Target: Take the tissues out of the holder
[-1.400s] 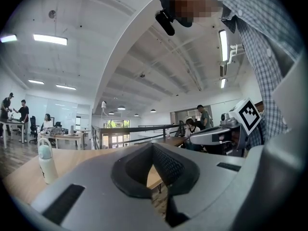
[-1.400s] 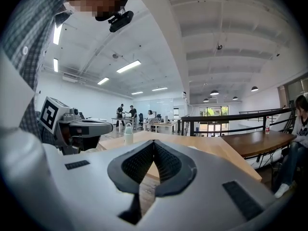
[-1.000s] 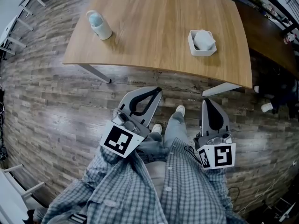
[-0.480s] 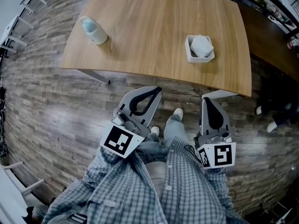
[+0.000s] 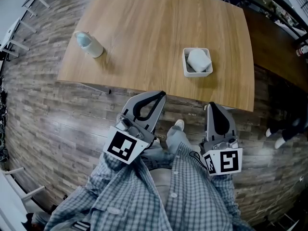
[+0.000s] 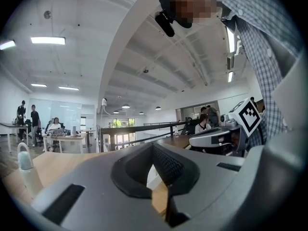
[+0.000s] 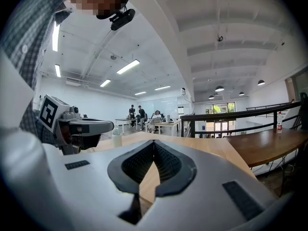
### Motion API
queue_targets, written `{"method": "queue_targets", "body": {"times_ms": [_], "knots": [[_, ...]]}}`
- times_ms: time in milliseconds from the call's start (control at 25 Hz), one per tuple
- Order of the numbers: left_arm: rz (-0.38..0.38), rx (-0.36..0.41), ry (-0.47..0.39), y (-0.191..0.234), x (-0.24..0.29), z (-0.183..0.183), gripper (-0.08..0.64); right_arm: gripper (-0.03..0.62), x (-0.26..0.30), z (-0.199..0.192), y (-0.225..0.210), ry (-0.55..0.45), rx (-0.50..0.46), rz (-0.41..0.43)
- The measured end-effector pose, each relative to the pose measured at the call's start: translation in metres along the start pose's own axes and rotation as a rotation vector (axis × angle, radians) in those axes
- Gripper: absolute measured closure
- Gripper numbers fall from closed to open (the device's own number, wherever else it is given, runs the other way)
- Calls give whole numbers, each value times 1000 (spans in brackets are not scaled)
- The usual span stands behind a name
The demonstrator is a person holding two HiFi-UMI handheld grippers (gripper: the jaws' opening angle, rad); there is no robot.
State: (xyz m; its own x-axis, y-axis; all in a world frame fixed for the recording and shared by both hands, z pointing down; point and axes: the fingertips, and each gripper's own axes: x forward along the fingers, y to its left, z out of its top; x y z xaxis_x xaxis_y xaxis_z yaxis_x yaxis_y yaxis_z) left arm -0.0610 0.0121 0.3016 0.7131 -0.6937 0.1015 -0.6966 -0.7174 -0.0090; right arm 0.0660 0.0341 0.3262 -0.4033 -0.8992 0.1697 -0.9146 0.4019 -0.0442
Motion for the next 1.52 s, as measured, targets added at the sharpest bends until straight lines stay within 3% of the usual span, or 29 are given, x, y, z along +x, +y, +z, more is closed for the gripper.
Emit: {"method": "queue_targets", "body": {"times_ms": [520, 960, 1520], "knots": [[80, -7, -3, 4, 58, 13, 554, 583, 32, 21, -62, -32, -25, 72], [130, -6, -12, 8, 89, 19, 554, 583, 40, 19, -101, -40, -14, 83], [167, -5, 11, 9, 101, 16, 554, 583, 47, 11, -119, -32, 4, 106]]}}
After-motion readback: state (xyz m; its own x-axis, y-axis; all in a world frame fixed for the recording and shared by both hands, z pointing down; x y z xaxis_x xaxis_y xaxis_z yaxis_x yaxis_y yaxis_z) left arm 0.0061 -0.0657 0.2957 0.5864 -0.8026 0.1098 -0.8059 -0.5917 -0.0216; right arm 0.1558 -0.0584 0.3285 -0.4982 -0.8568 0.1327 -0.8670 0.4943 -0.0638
